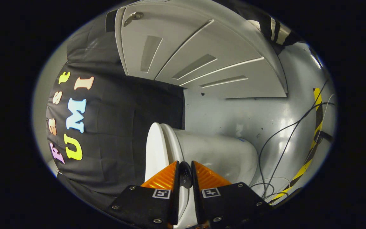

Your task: Open the toilet lid.

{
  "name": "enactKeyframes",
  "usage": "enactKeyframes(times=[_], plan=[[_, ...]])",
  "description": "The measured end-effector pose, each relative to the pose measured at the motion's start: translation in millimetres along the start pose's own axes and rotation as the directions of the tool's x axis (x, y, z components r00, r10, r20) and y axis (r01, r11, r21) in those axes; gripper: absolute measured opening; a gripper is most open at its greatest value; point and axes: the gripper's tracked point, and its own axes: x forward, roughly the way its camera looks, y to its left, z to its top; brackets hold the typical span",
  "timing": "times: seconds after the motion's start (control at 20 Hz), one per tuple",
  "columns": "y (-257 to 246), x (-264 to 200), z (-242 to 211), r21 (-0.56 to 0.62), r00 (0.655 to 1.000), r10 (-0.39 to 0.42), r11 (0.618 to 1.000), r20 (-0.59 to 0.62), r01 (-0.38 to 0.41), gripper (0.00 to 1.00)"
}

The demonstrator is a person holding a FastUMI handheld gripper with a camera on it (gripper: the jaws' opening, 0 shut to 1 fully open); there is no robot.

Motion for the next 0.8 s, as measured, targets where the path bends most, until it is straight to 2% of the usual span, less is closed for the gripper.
enactKeyframes(times=[0.3,0.45,0.6,0.8], plan=[[2,-3,0,0.015,0.999,-0.016,1.0,-0.028,0.016,0.06],[2,-4,0,0.031,0.998,-0.049,0.998,-0.039,0.05,0.06],[7,-6,3,-0.054,0.995,-0.084,0.995,-0.046,0.081,0.0],[29,-14,7,-0.08,0.997,-0.074,0.994,-0.03,0.071,0.0]])
